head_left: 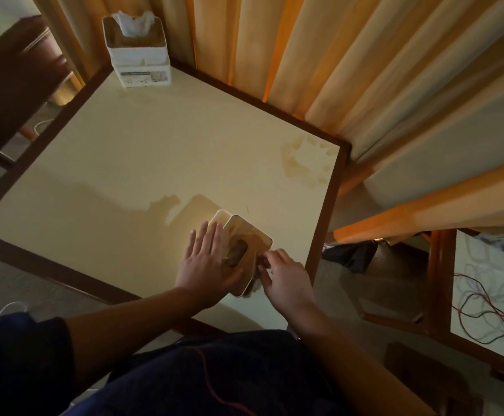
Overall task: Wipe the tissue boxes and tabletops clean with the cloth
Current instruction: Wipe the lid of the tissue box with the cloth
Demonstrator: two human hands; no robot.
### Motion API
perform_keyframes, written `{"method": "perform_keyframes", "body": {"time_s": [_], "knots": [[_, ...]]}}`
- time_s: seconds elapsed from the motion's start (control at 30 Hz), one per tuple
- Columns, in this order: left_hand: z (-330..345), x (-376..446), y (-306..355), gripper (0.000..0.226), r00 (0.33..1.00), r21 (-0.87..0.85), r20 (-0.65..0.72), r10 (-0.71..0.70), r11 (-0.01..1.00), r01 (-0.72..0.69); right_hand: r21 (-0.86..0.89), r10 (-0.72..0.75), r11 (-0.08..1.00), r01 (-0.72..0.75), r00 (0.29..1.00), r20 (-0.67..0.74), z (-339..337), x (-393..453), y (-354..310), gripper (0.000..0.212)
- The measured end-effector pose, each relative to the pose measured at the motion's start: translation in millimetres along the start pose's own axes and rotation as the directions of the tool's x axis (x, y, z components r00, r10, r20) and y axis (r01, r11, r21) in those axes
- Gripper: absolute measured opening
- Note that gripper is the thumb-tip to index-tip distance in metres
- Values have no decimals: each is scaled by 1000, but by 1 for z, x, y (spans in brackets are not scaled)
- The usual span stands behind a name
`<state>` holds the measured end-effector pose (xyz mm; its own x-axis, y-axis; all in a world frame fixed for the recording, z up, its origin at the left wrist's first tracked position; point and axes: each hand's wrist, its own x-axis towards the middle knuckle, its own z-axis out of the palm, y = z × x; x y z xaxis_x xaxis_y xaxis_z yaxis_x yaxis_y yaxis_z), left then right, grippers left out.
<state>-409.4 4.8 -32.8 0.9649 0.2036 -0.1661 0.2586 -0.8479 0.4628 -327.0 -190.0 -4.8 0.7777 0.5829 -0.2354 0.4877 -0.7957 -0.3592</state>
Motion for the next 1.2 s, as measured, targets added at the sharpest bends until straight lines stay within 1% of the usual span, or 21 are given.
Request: {"method": "perform_keyframes", "body": {"time_s": [0.1, 0.17, 0.23, 0.33, 0.4, 0.5, 0.57, 0.63, 0.73, 0.8, 0.87, 0.93, 0.97, 1.0, 1.1, 1.13, 1.2], "knots": [[2, -3, 3, 132, 993, -6, 81, -81, 997, 82, -10, -15, 1000, 15, 1000, 1, 5, -2, 0, 32], [5, -3, 6, 146, 983, -7, 138, -121, 992, 123, -33, -44, 999, 42, 998, -42, 7, -1, 2, 24], [8, -3, 10, 157, 979, -20, 145, -145, 989, 150, -86, -64, 994, 61, 997, -39, 5, 2, 2, 19], [8, -1, 15, 163, 972, -9, 159, -172, 984, 175, -155, -63, 985, 72, 996, 64, 2, 5, -2, 28], [5, 3, 17, 160, 965, 26, 197, -171, 985, 169, -156, -51, 986, 60, 997, 60, 1, 4, -2, 28], [-5, 15, 8, 157, 950, 117, 293, -108, 990, 76, -117, -32, 993, 30, 999, -15, -3, -1, 2, 23], [-15, 27, -2, 157, 927, 189, 374, -29, 981, -45, -111, -43, 993, 33, 995, -91, -8, -3, 8, 18], [-27, 41, -12, 158, 892, 249, 451, 42, 953, -171, -145, -74, 988, 55, 989, -128, -13, -2, 13, 14], [-43, 62, -22, 160, 848, 255, 514, 126, 922, -292, -204, -100, 976, 81, 991, -84, -15, 3, 14, 18], [-46, 72, -26, 160, 834, 193, 527, 167, 931, -309, -219, -121, 970, 108, 992, -47, -11, 7, 9, 23], [-43, 72, -24, 152, 863, 98, 470, 186, 960, -261, -206, -148, 969, 138, 988, -34, -4, 8, 3, 24], [-37, 66, -21, 140, 916, 28, 360, 179, 979, -202, -213, -156, 966, 144, 987, -38, 6, 8, 0, 25], [-33, 61, -20, 137, 937, 11, 303, 174, 982, -186, -211, -144, 968, 133, 989, -40, 10, 7, -1, 29], [-28, 56, -19, 131, 954, 8, 245, 175, 983, -182, -194, -128, 974, 117, 991, -44, 14, 6, -1, 35], [-7, 47, -21, 98, 980, 59, 76, 185, 980, -190, -150, -114, 983, 104, 992, -61, 17, 2, 0, 49], [-2, 45, -22, 92, 982, 76, 40, 183, 980, -186, -150, -116, 983, 104, 991, -72, 17, 1, -1, 49], [5, 44, -23, 83, 984, 88, -4, 178, 980, -177, -148, -111, 984, 95, 988, -110, 16, -1, -2, 36]]}}
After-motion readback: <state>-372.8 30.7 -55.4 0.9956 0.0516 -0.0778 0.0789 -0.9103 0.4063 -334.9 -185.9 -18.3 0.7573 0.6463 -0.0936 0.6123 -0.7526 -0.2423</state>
